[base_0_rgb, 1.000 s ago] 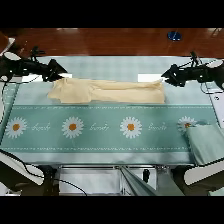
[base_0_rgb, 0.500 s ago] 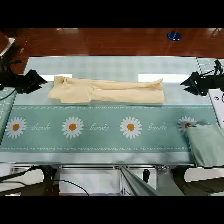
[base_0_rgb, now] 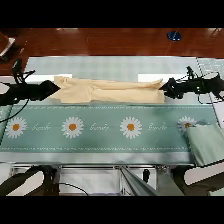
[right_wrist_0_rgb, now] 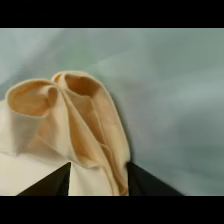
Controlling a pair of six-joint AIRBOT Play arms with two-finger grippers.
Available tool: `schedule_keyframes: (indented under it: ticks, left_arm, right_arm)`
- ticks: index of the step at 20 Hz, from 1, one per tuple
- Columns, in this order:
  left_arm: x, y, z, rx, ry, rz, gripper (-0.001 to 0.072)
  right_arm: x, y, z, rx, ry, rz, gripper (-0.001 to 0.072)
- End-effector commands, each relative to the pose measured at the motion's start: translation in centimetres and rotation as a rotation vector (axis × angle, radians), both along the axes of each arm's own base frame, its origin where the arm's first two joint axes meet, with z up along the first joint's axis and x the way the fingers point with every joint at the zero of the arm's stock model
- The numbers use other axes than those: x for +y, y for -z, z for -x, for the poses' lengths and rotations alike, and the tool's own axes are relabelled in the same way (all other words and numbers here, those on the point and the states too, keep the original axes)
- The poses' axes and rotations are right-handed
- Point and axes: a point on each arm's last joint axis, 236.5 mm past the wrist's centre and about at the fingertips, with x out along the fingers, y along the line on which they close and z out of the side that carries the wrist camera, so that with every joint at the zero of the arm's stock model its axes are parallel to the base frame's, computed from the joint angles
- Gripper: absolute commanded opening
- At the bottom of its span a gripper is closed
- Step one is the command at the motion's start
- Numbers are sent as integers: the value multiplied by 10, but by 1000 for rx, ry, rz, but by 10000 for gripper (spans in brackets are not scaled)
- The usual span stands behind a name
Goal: Fold the shirts.
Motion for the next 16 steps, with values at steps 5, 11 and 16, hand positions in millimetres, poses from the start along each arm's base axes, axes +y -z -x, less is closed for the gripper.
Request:
schedule_keyframes:
  ticks: [5,11,16]
  left_arm:
    - [-42,-1,-1,-35,81,-3,399]
    - [-116,-18,9,-113,293,14,19]
    - [-223,-9,16,-82,463,58,18]
  right_arm:
    - [46,-10,6,-19,-150,-34,17]
    - [11,-90,50,-149,-253,209,16]
    - [22,-181,124,-354,-203,303,16]
